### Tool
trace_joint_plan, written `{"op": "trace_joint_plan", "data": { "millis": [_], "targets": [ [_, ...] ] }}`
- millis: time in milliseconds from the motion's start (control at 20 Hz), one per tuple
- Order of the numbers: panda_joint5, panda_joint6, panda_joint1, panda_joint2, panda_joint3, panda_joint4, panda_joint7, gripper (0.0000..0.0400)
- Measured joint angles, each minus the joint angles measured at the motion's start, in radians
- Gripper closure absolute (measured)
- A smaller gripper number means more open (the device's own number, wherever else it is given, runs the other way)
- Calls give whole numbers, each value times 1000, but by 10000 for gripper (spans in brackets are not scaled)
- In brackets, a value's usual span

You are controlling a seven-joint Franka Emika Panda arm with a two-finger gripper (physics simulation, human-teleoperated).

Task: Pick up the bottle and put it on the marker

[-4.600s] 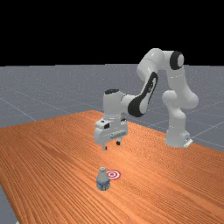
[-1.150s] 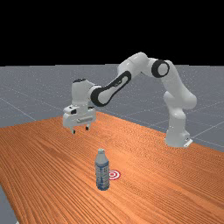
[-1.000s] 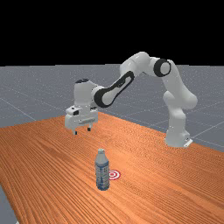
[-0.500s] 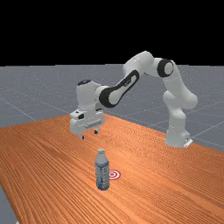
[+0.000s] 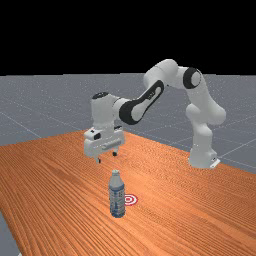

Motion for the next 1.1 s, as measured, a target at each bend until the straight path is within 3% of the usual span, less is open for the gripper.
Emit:
{"op": "trace_joint_plan", "data": {
  "millis": [250,300,450,500,600,650,800,900,950,1100],
  "targets": [
    [-3,-28,29,7,9,15,37,0],
    [-37,38,50,-20,-5,-38,68,0],
    [-44,35,54,-21,-6,-37,67,0],
    [-8,110,36,-56,8,-96,40,0],
    [-8,73,35,-72,8,-79,40,0],
    [-4,-9,40,-54,1,-21,80,0],
    [47,-16,14,-58,29,-16,11,0],
    [-7,-8,46,-63,18,-23,43,0],
    [-4,-71,58,-38,18,27,81,0],
    [-9,-21,78,-59,29,-15,82,0]
  ]
}}
